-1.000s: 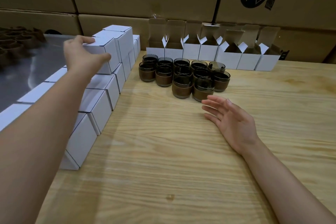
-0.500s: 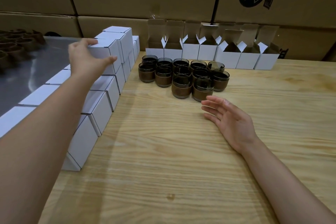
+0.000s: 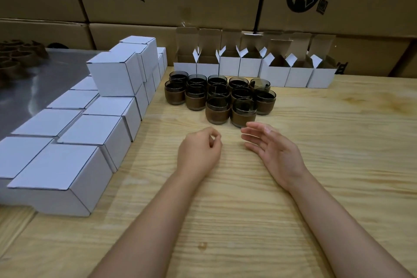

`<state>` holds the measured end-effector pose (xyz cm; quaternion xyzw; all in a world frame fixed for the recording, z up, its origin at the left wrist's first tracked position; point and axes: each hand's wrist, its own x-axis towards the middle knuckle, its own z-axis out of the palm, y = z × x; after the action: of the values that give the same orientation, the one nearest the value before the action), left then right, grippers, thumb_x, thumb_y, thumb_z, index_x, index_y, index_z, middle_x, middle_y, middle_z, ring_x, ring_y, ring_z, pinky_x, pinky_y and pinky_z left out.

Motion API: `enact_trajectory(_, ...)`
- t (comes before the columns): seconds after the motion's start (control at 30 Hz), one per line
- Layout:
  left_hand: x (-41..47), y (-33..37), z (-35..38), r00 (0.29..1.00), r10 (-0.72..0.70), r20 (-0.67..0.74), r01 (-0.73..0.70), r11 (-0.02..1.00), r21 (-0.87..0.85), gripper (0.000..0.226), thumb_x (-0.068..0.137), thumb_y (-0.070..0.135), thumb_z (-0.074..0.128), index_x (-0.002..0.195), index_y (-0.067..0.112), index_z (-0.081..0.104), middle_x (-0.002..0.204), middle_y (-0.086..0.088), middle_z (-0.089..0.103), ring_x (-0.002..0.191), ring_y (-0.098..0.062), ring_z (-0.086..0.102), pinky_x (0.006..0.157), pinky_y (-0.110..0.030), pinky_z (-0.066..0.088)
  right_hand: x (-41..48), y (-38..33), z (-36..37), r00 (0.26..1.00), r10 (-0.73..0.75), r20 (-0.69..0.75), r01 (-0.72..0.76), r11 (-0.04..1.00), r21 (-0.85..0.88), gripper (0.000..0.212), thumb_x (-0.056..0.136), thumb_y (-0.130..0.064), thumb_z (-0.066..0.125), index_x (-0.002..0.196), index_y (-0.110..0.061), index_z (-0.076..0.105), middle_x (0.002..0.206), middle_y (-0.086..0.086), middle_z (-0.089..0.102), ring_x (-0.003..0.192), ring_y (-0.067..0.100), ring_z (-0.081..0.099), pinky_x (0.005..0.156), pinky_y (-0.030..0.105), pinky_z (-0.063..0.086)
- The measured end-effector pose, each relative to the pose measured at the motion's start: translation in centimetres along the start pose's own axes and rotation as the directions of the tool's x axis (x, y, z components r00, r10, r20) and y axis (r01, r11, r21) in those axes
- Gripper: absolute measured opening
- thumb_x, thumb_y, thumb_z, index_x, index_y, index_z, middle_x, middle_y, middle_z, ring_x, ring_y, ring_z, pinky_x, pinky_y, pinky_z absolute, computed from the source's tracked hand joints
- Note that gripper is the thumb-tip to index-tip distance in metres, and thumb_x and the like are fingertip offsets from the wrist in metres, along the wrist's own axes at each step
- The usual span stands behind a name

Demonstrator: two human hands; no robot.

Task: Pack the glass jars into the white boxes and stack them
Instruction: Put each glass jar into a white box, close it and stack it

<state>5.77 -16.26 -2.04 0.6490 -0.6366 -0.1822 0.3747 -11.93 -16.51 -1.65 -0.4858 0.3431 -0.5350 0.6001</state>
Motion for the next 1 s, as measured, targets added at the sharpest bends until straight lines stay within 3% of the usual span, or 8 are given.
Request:
enact_trajectory(0.13,0.6,-0.4,0.1,1.000,-0.012,0.028,0.013,1.000,-0.021,0.012,0.091,0.027,0.055,0.091,0.025,0.066,0.063,0.009,0.060,0.064,-0.007,0.057,0.061,-0.025,0.045,-0.1,0.1,0.5,0.999,-0.017,-0.037,0.013,0.993,-0.119,0.024,0.089,-0.020,0.049,0.104,-0.012,0.066,0.105,0.009,0.068,0.107,0.024,0.061,0.093,0.033,0.049)
enact_trajectory(0.27,0.8,-0.3,0.6,0.995,0.084,0.047,-0.091,0.977,0.191,0.015,0.092,0.031,0.050,0.095,0.025,0.064,0.074,0.008,0.061,0.074,-0.014,0.058,0.062,-0.030,0.041,-0.5,0.5,2.1,0.995,-0.093,-0.037,0.070,0.911,-0.405,0.021,0.094,-0.007,0.053,0.095,-0.021,0.068,0.097,-0.004,0.071,0.098,0.010,0.064,0.084,0.019,0.049)
enact_trajectory(0.4,0.9,-0.5,1.0,0.985,0.167,0.036,-0.171,0.948,0.269,0.018,0.092,0.032,0.048,0.096,0.021,0.062,0.086,0.004,0.063,0.082,-0.019,0.060,0.063,-0.029,0.035,2.9,-1.8,4.6,0.949,-0.308,0.065,0.274,0.706,-0.653,0.019,0.095,-0.011,0.055,0.090,-0.023,0.068,0.098,-0.004,0.066,0.091,0.007,0.060,0.078,0.014,0.045)
enact_trajectory(0.5,0.9,-0.5,1.0,0.981,0.190,0.046,-0.195,0.943,0.271,0.019,0.093,0.032,0.046,0.098,0.020,0.060,0.088,0.003,0.063,0.082,-0.020,0.061,0.062,-0.030,0.037,9.8,-4.0,6.5,0.946,-0.298,0.126,0.275,0.533,-0.800,0.033,0.101,-0.030,0.040,0.100,-0.012,0.067,0.105,0.001,0.058,0.095,0.008,0.052,0.076,0.009,0.036)
enact_trajectory(0.67,0.8,-0.5,1.0,0.974,0.216,0.069,-0.227,0.937,0.265,0.018,0.095,0.035,0.040,0.094,0.024,0.056,0.088,0.005,0.061,0.081,-0.018,0.060,0.066,-0.031,0.041,21.9,-3.2,7.5,0.988,-0.072,0.134,0.148,0.266,-0.952,0.065,0.100,-0.054,0.020,0.123,-0.007,0.058,0.132,0.004,0.049,0.117,0.021,0.050,0.098,0.036,0.039)
enact_trajectory(0.73,0.7,-0.6,1.0,0.975,0.215,0.065,-0.224,0.945,0.238,0.017,0.094,0.034,0.041,0.092,0.023,0.054,0.088,0.005,0.060,0.080,-0.018,0.059,0.065,-0.030,0.040,25.1,-2.5,7.8,0.997,-0.026,0.073,0.077,0.251,-0.965,0.071,0.097,-0.061,0.018,0.127,-0.008,0.054,0.128,0.006,0.053,0.115,0.024,0.052,0.100,0.043,0.041)
enact_trajectory(0.9,0.6,-0.7,0.9,0.975,0.211,0.064,-0.220,0.950,0.223,0.017,0.093,0.033,0.040,0.091,0.023,0.053,0.087,0.005,0.060,0.079,-0.019,0.059,0.061,-0.030,0.037,28.8,-1.5,8.3,0.999,0.006,-0.042,-0.043,0.110,-0.993,0.081,0.095,-0.064,0.011,0.131,-0.004,0.052,0.148,0.008,0.037,0.134,0.032,0.034,0.106,0.048,0.032)
enact_trajectory(1.0,0.5,-0.7,0.9,0.978,0.194,0.071,-0.206,0.950,0.236,0.018,0.093,0.035,0.039,0.091,0.024,0.053,0.087,0.006,0.059,0.078,-0.017,0.058,0.060,-0.028,0.035,29.2,-1.0,7.9,0.997,0.015,-0.076,-0.077,0.071,-0.994,0.081,0.096,-0.062,0.010,0.134,-0.001,0.047,0.147,0.012,0.038,0.133,0.034,0.034,0.106,0.049,0.032)
